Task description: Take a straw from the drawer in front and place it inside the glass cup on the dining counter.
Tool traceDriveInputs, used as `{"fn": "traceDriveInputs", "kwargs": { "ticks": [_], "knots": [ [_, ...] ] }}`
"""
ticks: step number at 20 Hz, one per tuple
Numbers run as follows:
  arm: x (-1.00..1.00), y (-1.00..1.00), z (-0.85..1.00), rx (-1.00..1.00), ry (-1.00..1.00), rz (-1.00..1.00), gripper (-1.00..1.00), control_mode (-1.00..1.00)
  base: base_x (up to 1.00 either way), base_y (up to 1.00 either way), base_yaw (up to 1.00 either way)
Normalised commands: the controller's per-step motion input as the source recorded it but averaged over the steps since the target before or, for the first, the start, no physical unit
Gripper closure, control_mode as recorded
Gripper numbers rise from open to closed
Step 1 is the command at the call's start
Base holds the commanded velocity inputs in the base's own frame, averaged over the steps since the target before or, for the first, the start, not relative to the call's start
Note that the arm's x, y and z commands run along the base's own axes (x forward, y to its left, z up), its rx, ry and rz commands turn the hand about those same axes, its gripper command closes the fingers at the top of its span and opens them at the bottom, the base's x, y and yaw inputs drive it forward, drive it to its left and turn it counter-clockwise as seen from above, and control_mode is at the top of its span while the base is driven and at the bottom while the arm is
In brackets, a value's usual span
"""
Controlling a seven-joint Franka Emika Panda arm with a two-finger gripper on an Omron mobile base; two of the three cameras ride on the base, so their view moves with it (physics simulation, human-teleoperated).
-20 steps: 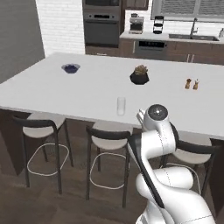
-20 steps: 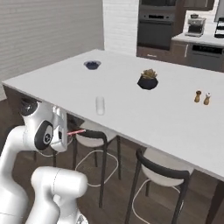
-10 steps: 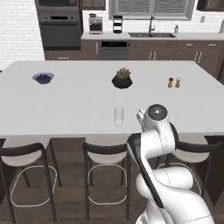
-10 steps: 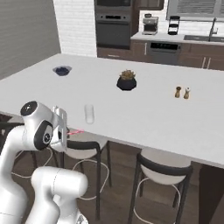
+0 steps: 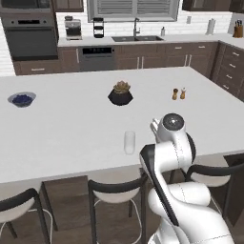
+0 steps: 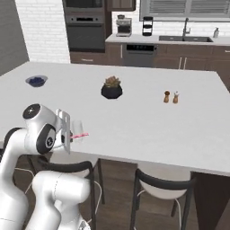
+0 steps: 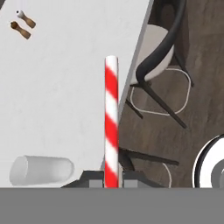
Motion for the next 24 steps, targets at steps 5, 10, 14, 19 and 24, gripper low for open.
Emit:
{"fn": "traceDriveInputs", "kwargs": {
  "ticks": [5,10,14,19,24],
  "knots": [
    [0.00,0.00,0.00,0.00,0.00,0.00,1.00,1.00,0.57,0.32,-0.24],
    [0.33,0.12,0.15,0.00,-0.09,-0.09,1.00,-1.00,0.00,0.00,0.00],
    [0.03,0.00,0.05,-0.10,-0.14,0.16,1.00,-1.00,0.00,0.00,0.00],
    [0.00,0.00,0.23,-0.26,-0.01,0.15,1.00,-1.00,0.00,0.00,0.00],
    [0.01,0.00,0.36,-0.30,0.00,0.23,1.00,-1.00,0.00,0.00,0.00]
  ]
}}
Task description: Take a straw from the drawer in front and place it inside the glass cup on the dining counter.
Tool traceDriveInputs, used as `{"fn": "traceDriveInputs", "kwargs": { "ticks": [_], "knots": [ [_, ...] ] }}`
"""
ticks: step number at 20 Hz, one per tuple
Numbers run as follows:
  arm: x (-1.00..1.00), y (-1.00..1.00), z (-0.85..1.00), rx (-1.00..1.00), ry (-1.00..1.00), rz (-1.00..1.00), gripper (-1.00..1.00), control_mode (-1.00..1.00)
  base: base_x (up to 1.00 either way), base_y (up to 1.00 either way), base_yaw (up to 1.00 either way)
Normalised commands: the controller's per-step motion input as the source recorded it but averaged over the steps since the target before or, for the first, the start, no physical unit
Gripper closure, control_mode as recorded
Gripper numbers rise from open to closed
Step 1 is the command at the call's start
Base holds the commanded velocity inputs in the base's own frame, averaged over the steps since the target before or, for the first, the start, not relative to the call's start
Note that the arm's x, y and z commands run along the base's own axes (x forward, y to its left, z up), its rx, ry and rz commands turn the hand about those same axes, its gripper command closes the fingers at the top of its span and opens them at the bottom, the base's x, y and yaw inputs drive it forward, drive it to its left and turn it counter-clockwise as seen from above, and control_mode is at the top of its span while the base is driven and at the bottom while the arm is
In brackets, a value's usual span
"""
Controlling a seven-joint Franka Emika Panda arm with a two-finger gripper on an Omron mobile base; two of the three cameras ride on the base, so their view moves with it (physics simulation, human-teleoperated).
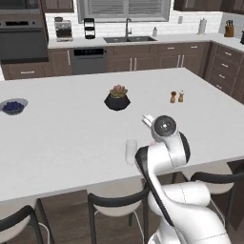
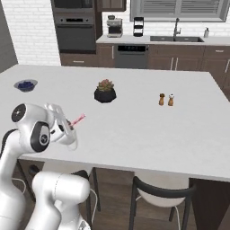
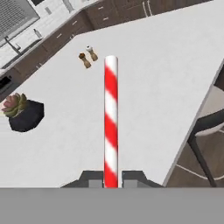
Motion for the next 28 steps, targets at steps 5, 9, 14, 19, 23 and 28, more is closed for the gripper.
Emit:
{"fn": "traceDriveInputs", "kwargs": {
  "ticks": [5,9,14,19,23,28],
  "knots": [
    [0.20,0.00,0.34,-0.16,0.06,0.41,1.00,-1.00,0.00,0.00,0.00],
    [0.26,0.00,0.05,-0.05,0.10,0.61,1.00,-1.00,0.00,0.00,0.00],
    [0.20,0.00,0.00,0.00,0.02,0.73,1.00,-1.00,0.00,0.00,0.00],
    [0.23,0.06,0.00,0.00,-0.01,0.74,1.00,-1.00,0.00,0.00,0.00],
    [0.04,0.00,0.00,0.00,-0.27,0.62,1.00,-1.00,0.00,0.00,0.00],
    [0.01,0.00,0.01,0.09,-0.47,0.35,1.00,-1.00,0.00,0.00,0.00]
  ]
}}
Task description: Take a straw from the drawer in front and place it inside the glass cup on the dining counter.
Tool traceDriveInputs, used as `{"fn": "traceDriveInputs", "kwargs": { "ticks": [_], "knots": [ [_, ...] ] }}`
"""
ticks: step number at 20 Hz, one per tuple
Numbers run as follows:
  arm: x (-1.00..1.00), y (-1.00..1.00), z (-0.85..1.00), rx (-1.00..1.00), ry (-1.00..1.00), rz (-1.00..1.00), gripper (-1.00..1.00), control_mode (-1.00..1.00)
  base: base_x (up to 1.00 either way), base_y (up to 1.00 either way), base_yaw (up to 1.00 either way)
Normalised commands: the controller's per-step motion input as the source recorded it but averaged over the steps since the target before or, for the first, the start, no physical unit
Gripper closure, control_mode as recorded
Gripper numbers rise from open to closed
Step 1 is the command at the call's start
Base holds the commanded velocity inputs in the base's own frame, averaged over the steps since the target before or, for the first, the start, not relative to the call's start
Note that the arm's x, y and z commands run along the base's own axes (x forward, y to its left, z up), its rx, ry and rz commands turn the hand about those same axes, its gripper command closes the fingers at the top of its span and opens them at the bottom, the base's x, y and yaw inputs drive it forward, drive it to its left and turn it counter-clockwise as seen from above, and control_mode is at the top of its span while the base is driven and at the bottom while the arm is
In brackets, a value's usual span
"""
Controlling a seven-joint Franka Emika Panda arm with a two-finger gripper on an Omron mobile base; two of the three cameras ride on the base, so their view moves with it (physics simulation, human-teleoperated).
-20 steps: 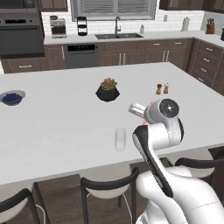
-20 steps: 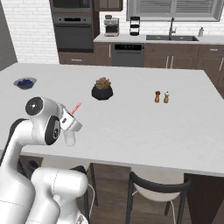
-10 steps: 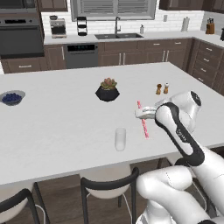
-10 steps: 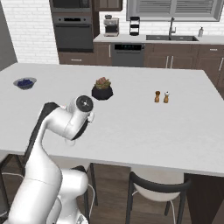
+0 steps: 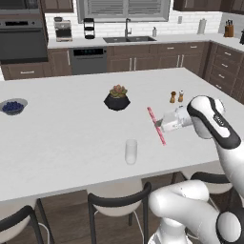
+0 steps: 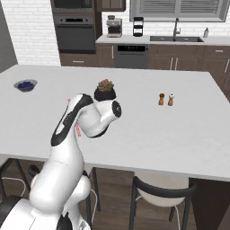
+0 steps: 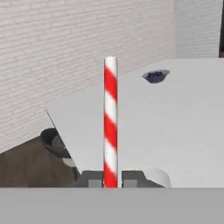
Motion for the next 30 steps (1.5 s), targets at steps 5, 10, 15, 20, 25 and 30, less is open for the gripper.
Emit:
{"fn": "traceDriveInputs", "kwargs": {
  "ticks": [5,10,15,20,25,30],
  "knots": [
    [0.01,0.00,0.09,0.22,-0.34,0.05,1.00,-1.00,0.00,0.00,0.00],
    [0.00,0.01,0.30,0.19,-0.10,0.01,1.00,-1.00,0.00,0.00,0.00],
    [0.05,0.13,0.29,0.06,0.00,0.14,1.00,-1.00,0.00,0.00,0.00],
    [0.10,0.02,-0.02,0.00,0.00,0.27,1.00,-1.00,0.00,0.00,0.00],
    [0.14,0.00,-0.19,0.09,-0.13,0.16,1.00,-1.00,0.00,0.00,0.00],
    [0.18,0.00,-0.01,0.23,-0.19,0.01,1.00,-1.00,0.00,0.00,0.00]
  ]
}}
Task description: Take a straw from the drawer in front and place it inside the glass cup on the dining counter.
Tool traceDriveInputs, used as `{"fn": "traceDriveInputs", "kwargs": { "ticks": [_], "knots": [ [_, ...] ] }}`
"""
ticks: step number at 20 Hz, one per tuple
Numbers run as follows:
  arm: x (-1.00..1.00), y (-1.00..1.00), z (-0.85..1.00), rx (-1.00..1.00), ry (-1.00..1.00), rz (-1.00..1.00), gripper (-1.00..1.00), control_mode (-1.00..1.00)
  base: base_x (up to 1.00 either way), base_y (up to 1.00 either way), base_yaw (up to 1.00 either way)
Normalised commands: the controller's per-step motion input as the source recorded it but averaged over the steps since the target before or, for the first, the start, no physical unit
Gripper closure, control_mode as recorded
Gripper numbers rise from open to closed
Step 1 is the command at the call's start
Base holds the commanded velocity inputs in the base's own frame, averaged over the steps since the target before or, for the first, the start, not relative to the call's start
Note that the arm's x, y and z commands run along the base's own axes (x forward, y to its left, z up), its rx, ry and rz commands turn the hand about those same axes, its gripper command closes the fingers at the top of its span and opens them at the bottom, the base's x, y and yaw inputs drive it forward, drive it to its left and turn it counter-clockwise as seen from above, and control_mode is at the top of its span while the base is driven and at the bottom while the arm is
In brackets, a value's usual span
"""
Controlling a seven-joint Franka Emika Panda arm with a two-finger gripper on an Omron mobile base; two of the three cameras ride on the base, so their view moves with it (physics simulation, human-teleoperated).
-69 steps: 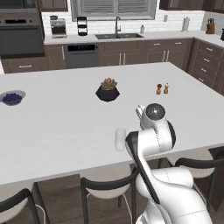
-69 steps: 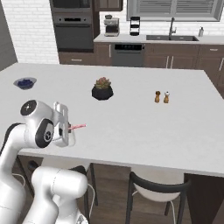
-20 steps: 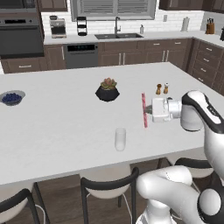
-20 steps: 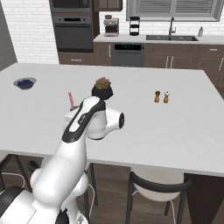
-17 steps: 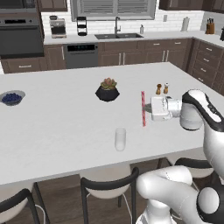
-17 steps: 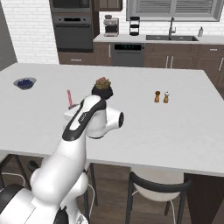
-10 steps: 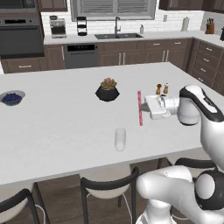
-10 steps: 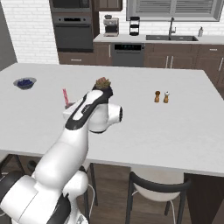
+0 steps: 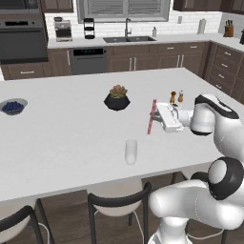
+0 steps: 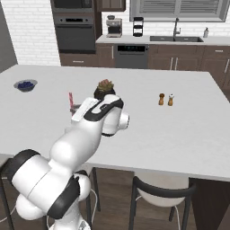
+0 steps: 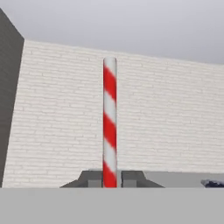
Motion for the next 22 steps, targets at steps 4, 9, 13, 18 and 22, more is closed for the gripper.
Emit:
{"fn": "traceDriveInputs", "kwargs": {
  "ticks": [4,9,13,18,22],
  "knots": [
    [0.02,0.15,0.00,0.15,-0.12,0.00,1.00,-1.00,0.00,0.00,0.00],
    [0.00,0.43,0.05,-0.02,0.06,0.00,1.00,-1.00,0.00,0.00,0.00],
    [0.00,0.29,0.09,-0.11,0.20,0.00,1.00,-1.00,0.00,0.00,0.00],
    [0.00,0.16,0.01,-0.10,0.18,0.00,1.00,-1.00,0.00,0.00,0.00],
    [0.00,0.02,-0.03,-0.06,0.05,0.00,1.00,-1.00,0.00,0.00,0.00]
  ]
}}
